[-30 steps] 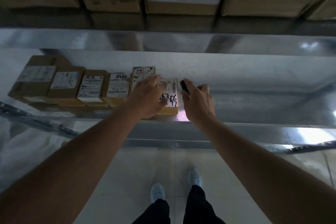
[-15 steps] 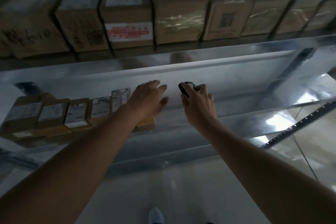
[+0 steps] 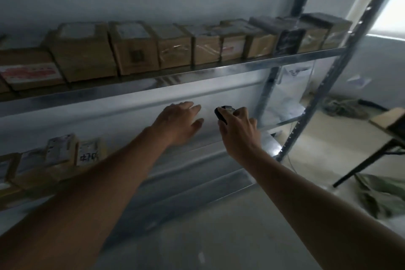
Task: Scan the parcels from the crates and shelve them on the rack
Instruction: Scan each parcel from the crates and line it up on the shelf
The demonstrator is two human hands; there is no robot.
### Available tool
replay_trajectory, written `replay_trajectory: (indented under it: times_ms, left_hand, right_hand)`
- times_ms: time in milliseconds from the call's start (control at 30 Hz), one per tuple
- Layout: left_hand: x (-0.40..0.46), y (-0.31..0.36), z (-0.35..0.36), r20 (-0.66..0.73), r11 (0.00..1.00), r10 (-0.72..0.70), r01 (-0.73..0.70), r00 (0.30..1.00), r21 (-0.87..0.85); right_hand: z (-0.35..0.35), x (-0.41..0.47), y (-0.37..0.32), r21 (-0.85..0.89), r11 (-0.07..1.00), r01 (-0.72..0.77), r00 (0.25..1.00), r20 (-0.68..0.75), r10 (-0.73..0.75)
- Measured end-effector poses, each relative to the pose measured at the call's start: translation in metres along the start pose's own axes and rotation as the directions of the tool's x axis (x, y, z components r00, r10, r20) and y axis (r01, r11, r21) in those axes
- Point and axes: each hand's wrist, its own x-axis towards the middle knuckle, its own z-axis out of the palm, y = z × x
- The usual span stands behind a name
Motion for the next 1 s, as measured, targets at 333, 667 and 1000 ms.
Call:
replay_trajectory:
  times_ms: [333,667,1000]
  left_hand:
    - [0.107,0.174,0.001,-0.019,0.974,0.223,-0.224,0.975,-0.041]
    - [0.256,0.341,0.030,-0.030,0.854,0.512,-0.513,0.858,-0.086]
    - [0.398,0.508,0.063,0.043,0.680,0.732,-0.727,0.680,-0.096]
  right_hand:
    - [-0.101,-0.006,0.165,-0.091,0.983,-0.158,0.980,-0.134,0.145]
    - [-0.158,0.026,0.327,-0.133,0.890,-0.436,0.879,-0.276,0.389]
    - [-0.209,0.062,0.490,-0.080,0.729,-0.680,0.690,-0.407,0.599]
